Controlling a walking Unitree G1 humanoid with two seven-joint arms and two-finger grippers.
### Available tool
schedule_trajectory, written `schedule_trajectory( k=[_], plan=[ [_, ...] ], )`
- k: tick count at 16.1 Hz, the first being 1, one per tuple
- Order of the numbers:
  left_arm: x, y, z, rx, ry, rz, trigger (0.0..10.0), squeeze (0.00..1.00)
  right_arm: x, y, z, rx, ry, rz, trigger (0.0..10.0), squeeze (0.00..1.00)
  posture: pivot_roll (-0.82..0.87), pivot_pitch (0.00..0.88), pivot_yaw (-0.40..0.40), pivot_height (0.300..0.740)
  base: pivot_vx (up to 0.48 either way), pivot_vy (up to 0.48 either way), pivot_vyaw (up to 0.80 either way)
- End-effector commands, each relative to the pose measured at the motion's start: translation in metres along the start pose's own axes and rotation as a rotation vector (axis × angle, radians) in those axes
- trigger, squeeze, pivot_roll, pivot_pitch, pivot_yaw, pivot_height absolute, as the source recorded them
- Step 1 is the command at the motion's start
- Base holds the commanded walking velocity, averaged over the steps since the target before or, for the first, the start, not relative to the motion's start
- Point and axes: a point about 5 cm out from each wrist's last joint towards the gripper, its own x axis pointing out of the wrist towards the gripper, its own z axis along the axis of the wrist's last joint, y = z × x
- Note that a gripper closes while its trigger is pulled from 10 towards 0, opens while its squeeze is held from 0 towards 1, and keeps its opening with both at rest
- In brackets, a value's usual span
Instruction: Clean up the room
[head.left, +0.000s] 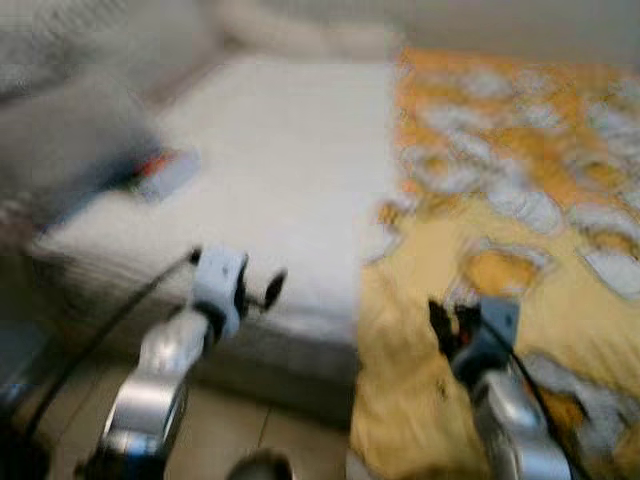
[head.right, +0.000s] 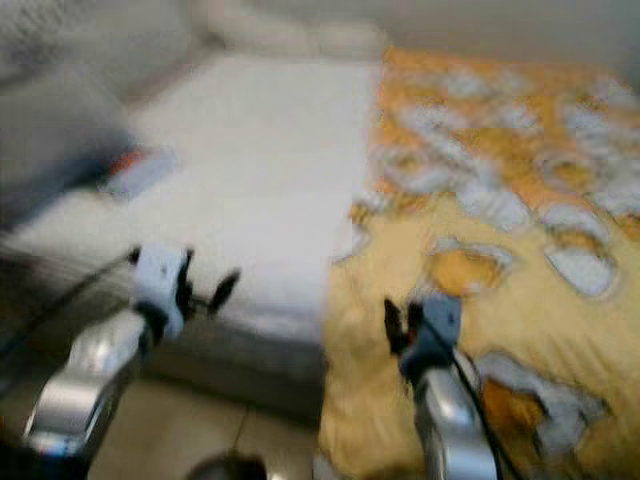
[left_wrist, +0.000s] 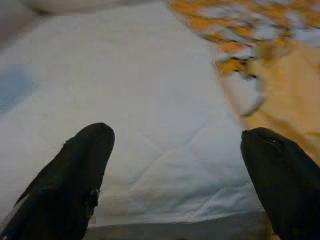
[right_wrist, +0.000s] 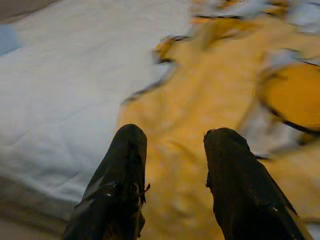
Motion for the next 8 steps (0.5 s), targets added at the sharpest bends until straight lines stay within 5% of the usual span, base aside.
schedule_trajectory(
  k=[1,5,8],
  plan=[
    [-0.001,0.0012,-0.007,-0.002,0.035,0.005,10.0,0.35,-0.0012,0.0021,-0.0012,0.002,0.004,-0.004,10.0,0.0,-0.01,0.0,0.049,0.74,0.0,0.0,0.0],
    [0.0013,0.0008,-0.0065,-0.001,0.03,0.009,10.0,0.37,-0.0021,0.0019,-0.0007,0.009,0.01,-0.018,10.0,0.0,-0.02,0.0,0.041,0.74,0.0,0.0,0.0],
    [0.0006,0.001,-0.0083,-0.011,0.027,0.024,10.0,0.37,-0.002,0.0016,0.0025,-0.013,-0.01,-0.022,10.0,0.0,-0.02,0.0,0.034,0.74,0.0,-0.42,0.0]
  ],
)
